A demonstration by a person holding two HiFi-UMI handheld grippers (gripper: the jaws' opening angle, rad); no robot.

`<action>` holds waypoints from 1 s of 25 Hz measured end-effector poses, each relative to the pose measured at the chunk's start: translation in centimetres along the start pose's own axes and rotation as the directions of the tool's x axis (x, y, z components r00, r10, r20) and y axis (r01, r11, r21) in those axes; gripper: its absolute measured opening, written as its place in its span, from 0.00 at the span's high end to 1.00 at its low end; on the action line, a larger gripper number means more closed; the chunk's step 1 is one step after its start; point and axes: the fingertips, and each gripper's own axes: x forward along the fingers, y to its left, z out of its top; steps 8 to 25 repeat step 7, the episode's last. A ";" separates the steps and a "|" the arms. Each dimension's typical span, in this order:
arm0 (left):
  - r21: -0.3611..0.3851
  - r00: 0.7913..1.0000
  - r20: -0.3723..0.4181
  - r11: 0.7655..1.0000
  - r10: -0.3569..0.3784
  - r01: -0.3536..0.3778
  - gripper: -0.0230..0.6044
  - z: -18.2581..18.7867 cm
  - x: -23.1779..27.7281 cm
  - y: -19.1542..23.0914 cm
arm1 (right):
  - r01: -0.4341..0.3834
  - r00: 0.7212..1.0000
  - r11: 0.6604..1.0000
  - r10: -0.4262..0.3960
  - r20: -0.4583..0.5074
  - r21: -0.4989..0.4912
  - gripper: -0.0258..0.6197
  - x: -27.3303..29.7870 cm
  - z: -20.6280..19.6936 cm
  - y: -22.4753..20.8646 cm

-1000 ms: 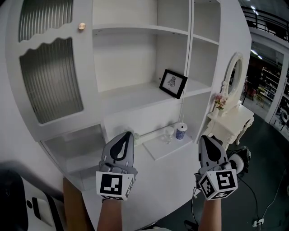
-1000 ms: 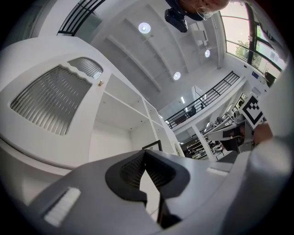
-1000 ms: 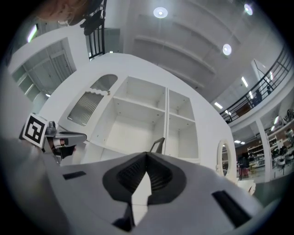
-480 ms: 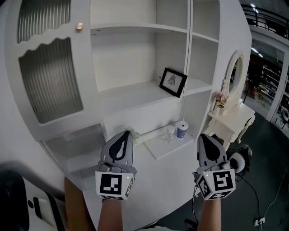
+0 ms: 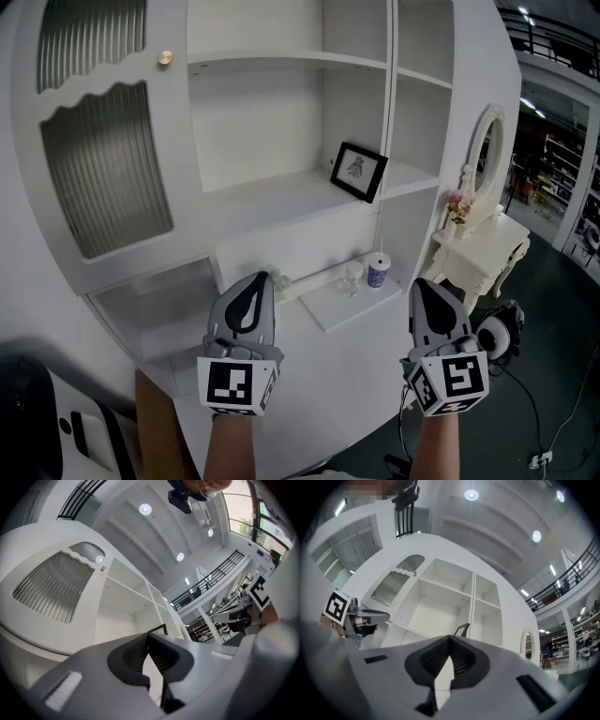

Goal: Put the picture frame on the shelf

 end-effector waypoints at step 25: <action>-0.007 1.000 -0.010 1.000 0.012 -0.012 0.95 0.4 -0.1 0.4 | 0.004 1.000 1.000 -0.004 0.001 -0.006 0.95 -0.3 0.3 -0.1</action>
